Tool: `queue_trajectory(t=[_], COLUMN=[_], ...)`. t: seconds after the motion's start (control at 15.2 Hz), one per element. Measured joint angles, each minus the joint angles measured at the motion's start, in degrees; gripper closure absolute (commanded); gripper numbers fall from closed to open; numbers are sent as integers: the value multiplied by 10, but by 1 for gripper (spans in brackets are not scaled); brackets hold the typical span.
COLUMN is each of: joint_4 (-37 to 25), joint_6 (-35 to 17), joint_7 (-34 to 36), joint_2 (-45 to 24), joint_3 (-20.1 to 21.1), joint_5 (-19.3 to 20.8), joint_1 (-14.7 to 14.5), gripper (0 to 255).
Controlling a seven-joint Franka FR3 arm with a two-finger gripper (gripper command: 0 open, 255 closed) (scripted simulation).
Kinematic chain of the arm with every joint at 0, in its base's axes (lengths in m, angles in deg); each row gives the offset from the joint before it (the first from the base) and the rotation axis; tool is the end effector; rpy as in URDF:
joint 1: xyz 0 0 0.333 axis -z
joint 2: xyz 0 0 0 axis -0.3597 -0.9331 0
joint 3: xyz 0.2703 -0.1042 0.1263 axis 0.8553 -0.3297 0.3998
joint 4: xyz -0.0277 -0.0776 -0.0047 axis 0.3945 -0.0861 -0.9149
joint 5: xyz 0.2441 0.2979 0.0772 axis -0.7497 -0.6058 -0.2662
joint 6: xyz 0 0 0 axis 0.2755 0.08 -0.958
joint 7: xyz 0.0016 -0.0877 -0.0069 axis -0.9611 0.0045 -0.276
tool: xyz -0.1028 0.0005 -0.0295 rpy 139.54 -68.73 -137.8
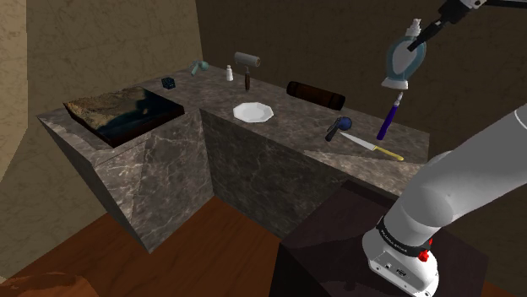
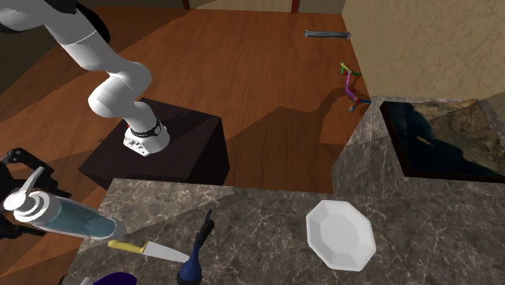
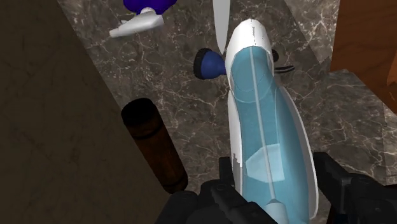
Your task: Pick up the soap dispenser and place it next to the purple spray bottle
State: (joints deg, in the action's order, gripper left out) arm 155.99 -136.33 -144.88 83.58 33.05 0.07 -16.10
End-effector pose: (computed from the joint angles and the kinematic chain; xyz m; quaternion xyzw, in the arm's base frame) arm 0.2278 -0.4614 0.6562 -0.9706 -0.0446 -0.2338 0.0347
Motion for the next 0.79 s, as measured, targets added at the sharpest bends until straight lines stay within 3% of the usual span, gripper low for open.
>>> queue_trajectory(t=[0.46,0.53,0.59,0.66,0.79], joint_4=[-85,-114,-143,-158,-202], joint_6=[80,111,153,173,218], joint_7=[-134,-175,-228,-253,-303], joint_2=[-93,-152,-222,-249,-316], joint_3=[-169,-229,-264,-263,-229], joint_5=[-80,-121,-194,-226,-289], joint_1=[-23,-23,9,43,154], gripper=[255,255,255,255,255])
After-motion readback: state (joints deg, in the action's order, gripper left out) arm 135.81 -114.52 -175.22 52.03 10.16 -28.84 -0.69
